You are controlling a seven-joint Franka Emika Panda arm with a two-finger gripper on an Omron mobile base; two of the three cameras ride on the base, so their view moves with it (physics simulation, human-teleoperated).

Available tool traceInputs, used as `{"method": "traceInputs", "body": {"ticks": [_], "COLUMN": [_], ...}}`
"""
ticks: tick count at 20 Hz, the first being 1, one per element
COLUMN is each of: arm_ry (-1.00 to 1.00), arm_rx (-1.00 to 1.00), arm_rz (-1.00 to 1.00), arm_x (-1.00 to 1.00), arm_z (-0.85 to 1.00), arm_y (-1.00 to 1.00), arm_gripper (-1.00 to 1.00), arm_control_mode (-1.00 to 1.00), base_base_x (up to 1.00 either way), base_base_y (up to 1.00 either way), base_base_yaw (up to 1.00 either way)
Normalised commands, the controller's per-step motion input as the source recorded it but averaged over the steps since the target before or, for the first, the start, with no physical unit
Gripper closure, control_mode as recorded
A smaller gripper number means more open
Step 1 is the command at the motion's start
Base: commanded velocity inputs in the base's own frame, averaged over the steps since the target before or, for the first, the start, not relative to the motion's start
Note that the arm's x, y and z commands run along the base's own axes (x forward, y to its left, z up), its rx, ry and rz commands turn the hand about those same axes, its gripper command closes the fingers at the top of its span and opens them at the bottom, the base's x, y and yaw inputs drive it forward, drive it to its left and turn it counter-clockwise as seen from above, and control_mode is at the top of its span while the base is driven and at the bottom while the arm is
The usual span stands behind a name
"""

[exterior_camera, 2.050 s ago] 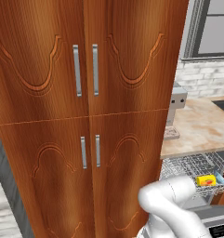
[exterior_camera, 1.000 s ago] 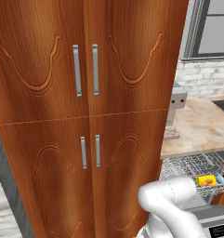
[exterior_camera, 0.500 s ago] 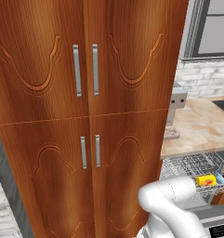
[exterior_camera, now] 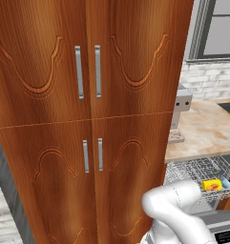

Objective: Pick up the cup and bowl from the counter, place them in the dishwasher, and close the dishwasher door.

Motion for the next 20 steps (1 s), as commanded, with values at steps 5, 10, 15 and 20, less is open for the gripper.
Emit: {"method": "traceInputs", "body": {"ticks": [5, 10, 15, 20], "arm_ry": [-0.07, -0.07, -0.10, -0.19], "arm_rx": [0.00, 0.00, 0.00, 0.00], "arm_rz": [0.06, 0.07, 0.10, 0.12], "arm_x": [0.00, -0.04, -0.24, -0.11], "arm_z": [-0.56, -0.90, -1.00, -0.49], "arm_y": [-0.61, -0.54, -0.43, -0.44], "arm_gripper": [-1.00, -1.00, -1.00, -1.00], "arm_control_mode": [-1.00, -1.00, -1.00, -1.00], "base_base_x": [0.00, 0.00, 0.00, 0.00], "base_base_y": [0.00, 0.00, 0.00, 0.00], "base_base_yaw": [0.00, 0.00, 0.00, 0.00]}}
